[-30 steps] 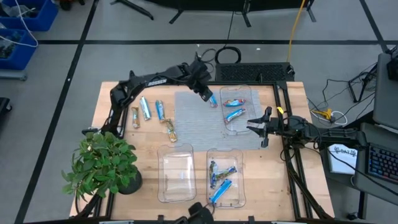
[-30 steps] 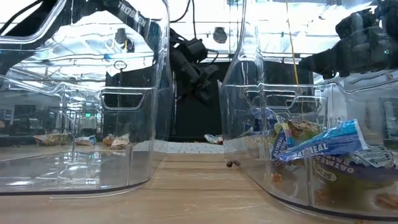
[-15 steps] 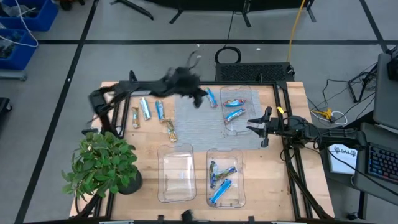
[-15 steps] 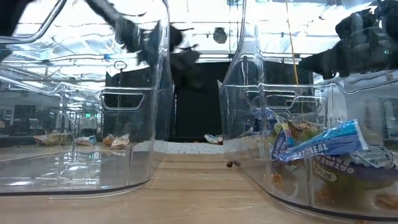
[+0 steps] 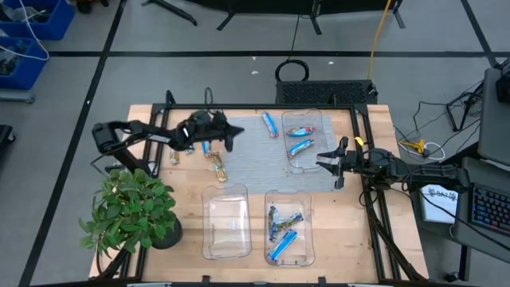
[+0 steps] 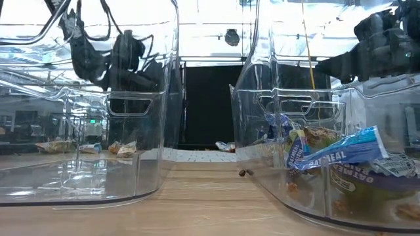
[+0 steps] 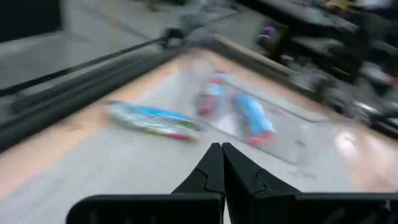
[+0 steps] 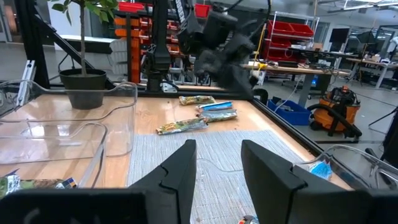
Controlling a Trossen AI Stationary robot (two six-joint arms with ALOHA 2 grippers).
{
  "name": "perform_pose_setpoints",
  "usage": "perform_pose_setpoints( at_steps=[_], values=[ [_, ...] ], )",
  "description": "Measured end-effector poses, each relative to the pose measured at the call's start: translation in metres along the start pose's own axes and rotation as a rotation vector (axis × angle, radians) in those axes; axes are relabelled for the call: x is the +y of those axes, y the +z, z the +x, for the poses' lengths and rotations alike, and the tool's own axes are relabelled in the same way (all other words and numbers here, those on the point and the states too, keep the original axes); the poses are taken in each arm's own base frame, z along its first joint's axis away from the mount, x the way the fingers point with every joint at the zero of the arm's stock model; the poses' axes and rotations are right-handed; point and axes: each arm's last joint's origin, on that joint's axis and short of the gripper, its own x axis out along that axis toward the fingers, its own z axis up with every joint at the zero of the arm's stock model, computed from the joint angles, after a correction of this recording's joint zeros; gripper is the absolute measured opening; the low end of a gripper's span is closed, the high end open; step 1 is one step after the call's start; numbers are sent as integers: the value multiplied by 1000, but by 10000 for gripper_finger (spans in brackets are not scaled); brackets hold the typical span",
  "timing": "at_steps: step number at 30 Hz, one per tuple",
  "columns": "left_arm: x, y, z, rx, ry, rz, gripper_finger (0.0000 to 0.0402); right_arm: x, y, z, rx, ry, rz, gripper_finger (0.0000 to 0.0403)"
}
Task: Pick and place Granola Bars by type
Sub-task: Put the red granola bar into the top transparent bin
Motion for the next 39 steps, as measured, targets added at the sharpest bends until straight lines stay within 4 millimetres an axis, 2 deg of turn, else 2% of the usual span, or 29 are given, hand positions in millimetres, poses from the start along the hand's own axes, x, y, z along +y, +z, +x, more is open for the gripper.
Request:
perform_pose_setpoints(
  at_steps=[3,7,11,15,27,33,39],
  values=[
    [-4,3,4,-51,-46,52,0,0,0,0,-1,0,0,119],
    [-5,-13,-3,-35,-48,102,0,0,0,0,0,0,0,120],
    [-13,-30,-28,-132,-107,149,0,0,0,0,-1,0,0,121],
    [-19,-44,-55,-189,-140,118,0,0,0,0,-1,0,0,119],
    [-39,-62,-108,-214,-272,206,0,-2,17,-2,-177,-9,92,119],
    [-41,-62,-113,-155,-242,187,0,-5,37,-5,-391,-58,97,120],
    [-48,-55,-118,-206,-305,221,0,-5,47,-2,-494,-43,151,120]
  ],
)
